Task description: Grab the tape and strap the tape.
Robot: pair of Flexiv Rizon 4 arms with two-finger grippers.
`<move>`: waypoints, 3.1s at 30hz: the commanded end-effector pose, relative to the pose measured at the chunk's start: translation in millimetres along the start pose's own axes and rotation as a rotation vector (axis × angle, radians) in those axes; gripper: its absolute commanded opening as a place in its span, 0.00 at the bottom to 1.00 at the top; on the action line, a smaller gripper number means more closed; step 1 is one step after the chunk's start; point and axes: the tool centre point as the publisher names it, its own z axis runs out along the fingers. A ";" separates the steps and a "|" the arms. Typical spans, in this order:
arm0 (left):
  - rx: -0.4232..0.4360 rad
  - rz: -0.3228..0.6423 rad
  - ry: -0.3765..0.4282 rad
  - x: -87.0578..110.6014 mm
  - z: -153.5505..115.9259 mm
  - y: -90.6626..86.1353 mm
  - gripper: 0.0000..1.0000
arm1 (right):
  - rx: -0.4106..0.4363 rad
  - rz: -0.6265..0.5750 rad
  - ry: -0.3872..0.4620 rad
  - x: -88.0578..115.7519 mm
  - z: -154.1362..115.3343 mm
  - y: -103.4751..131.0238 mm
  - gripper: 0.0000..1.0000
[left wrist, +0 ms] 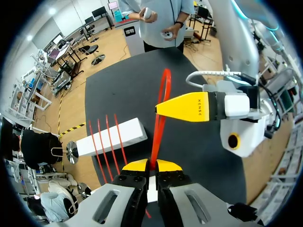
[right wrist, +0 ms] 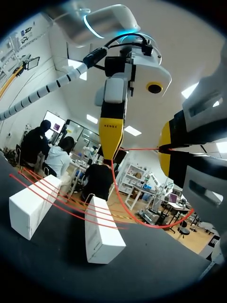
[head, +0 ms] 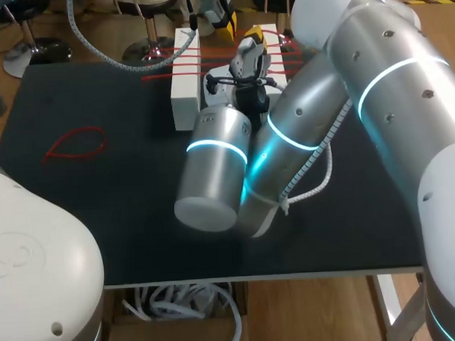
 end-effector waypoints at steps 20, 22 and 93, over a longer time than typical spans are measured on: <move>-0.004 -0.001 0.003 -0.5 -1.0 -0.6 0.00 | 0.039 -0.023 0.036 -8.4 2.4 25.5 0.00; -0.004 -0.001 0.003 -0.5 -1.0 -0.6 0.00 | 0.044 -0.024 0.040 -8.9 3.4 27.5 0.00; -0.240 -0.083 0.185 129.3 -26.2 205.4 0.00 | -0.052 -0.019 -0.040 -5.1 -22.6 -42.1 1.00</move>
